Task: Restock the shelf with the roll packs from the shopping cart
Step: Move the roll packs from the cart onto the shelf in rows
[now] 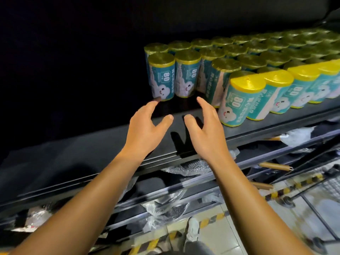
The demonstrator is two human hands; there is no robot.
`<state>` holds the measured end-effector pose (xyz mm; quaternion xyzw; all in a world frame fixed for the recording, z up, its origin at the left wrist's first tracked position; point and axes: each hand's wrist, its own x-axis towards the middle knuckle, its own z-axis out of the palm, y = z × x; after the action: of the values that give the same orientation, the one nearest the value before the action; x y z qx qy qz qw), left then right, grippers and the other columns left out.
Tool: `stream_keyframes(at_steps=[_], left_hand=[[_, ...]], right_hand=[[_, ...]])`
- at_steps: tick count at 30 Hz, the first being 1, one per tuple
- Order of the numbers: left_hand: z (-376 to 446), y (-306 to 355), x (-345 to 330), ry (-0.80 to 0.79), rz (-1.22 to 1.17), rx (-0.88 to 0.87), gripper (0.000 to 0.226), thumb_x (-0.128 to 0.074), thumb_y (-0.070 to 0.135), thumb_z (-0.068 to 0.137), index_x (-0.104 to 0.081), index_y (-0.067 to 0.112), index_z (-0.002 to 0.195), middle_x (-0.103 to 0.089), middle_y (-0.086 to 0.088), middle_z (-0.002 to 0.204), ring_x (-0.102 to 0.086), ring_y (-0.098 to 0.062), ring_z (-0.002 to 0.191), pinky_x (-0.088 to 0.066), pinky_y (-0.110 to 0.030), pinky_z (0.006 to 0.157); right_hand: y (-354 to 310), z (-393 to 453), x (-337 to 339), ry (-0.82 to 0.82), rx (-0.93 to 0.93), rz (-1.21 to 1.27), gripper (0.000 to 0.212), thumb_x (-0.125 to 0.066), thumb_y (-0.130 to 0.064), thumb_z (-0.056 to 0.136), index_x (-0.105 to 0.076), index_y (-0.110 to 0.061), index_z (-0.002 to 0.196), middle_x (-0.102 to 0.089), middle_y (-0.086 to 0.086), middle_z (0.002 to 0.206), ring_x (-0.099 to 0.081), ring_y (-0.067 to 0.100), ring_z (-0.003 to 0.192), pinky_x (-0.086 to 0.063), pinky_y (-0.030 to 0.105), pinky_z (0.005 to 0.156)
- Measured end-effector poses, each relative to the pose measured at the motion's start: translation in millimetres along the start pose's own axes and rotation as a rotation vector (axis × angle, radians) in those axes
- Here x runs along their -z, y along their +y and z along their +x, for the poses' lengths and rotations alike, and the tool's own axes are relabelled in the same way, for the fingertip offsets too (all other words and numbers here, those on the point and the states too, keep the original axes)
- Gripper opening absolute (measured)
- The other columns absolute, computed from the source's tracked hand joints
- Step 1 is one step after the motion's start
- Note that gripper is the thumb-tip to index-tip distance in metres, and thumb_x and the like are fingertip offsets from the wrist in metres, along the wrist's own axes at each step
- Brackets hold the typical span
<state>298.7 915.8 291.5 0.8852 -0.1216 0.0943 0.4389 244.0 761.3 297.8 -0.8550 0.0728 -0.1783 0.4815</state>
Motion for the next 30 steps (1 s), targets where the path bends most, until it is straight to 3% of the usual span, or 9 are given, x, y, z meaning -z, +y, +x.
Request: stream_keyframes(at_steps=[3, 9, 13, 18, 22, 24, 26, 28, 30], left_hand=[[-38.2, 16.0, -3.6, -0.080, -0.060, -0.033, 0.059, -0.066, 0.036, 0.092, -0.045, 0.028, 0.147, -0.047, 0.014, 0.148, -0.042, -0.006, 0.136, -0.029, -0.017, 0.105], [-102.1, 56.2, -43.0, -0.132, -0.089, -0.122, 0.056, -0.069, 0.029, 0.090, -0.050, 0.032, 0.143, -0.040, 0.032, 0.128, -0.036, 0.007, 0.130, -0.030, -0.013, 0.105], [-146.3, 86.1, -94.1, -0.211, -0.128, -0.184, 0.054, -0.069, 0.029, 0.091, -0.051, 0.029, 0.142, -0.042, 0.028, 0.129, -0.030, 0.016, 0.122, -0.018, 0.005, 0.099], [-211.6, 126.9, -171.6, -0.356, -0.163, -0.199, 0.059, -0.067, 0.039, 0.086, -0.051, 0.027, 0.141, -0.041, 0.034, 0.130, -0.030, 0.018, 0.121, -0.018, 0.004, 0.100], [-258.5, 164.1, -225.1, -0.506, -0.207, -0.189, 0.066, -0.063, 0.043, 0.081, -0.050, 0.029, 0.144, -0.044, 0.026, 0.138, -0.030, 0.026, 0.122, -0.020, 0.005, 0.097], [-274.8, 179.4, -251.0, -0.540, -0.206, -0.195, 0.068, -0.063, 0.045, 0.080, -0.050, 0.027, 0.145, -0.041, 0.033, 0.132, -0.029, 0.029, 0.122, -0.022, 0.002, 0.101], [-286.6, 197.7, -274.0, -0.576, -0.202, -0.181, 0.069, -0.062, 0.051, 0.079, -0.051, 0.028, 0.143, -0.040, 0.036, 0.129, -0.039, 0.015, 0.128, -0.034, -0.018, 0.112], [-296.3, 219.2, -296.5, -0.602, -0.185, -0.213, 0.063, -0.062, 0.051, 0.078, -0.053, 0.036, 0.139, -0.046, 0.037, 0.126, -0.050, 0.000, 0.127, -0.043, -0.034, 0.108], [-305.2, 236.6, -320.2, -0.639, -0.172, -0.252, 0.055, -0.062, 0.041, 0.078, -0.052, 0.052, 0.131, -0.044, 0.052, 0.116, -0.045, 0.011, 0.117, -0.041, -0.027, 0.102]], right_hand=[[11.8, -36.1, 23.6, 0.030, -0.026, -0.038, 0.059, -0.054, -0.033, 0.100, -0.034, -0.024, 0.155, -0.034, -0.010, 0.157, -0.028, 0.004, 0.144, -0.025, 0.025, 0.116], [48.8, -96.7, 80.2, 0.131, -0.079, -0.141, 0.062, -0.052, -0.042, 0.096, -0.036, -0.024, 0.153, -0.039, -0.006, 0.156, -0.031, 0.012, 0.146, -0.031, 0.042, 0.119], [83.8, -143.4, 131.3, 0.185, -0.136, -0.227, 0.059, -0.055, -0.038, 0.098, -0.037, -0.024, 0.152, -0.039, -0.007, 0.154, -0.029, 0.013, 0.146, -0.027, 0.030, 0.116], [137.2, -209.6, 212.1, 0.212, -0.226, -0.299, 0.058, -0.050, -0.047, 0.094, -0.041, -0.026, 0.148, -0.047, -0.006, 0.146, -0.041, 0.019, 0.139, -0.038, 0.045, 0.112], [171.5, -256.7, 270.2, 0.270, -0.309, -0.306, 0.063, -0.053, -0.045, 0.094, -0.038, -0.024, 0.151, -0.041, -0.007, 0.154, -0.033, 0.019, 0.146, -0.033, 0.046, 0.117], [187.1, -274.5, 295.4, 0.288, -0.349, -0.334, 0.064, -0.051, -0.045, 0.093, -0.038, -0.023, 0.152, -0.041, -0.006, 0.155, -0.030, 0.018, 0.148, -0.032, 0.045, 0.118], [203.0, -292.9, 319.5, 0.305, -0.400, -0.345, 0.062, -0.051, -0.045, 0.094, -0.038, -0.025, 0.151, -0.040, -0.007, 0.154, -0.030, 0.019, 0.147, -0.031, 0.044, 0.119], [219.1, -309.8, 342.0, 0.325, -0.451, -0.362, 0.063, -0.048, -0.047, 0.093, -0.038, -0.024, 0.151, -0.040, -0.006, 0.155, -0.031, 0.022, 0.147, -0.029, 0.045, 0.119], [234.3, -324.2, 361.1, 0.343, -0.512, -0.375, 0.065, -0.048, -0.048, 0.092, -0.038, -0.022, 0.151, -0.041, -0.002, 0.155, -0.032, 0.023, 0.146, -0.030, 0.046, 0.119]])
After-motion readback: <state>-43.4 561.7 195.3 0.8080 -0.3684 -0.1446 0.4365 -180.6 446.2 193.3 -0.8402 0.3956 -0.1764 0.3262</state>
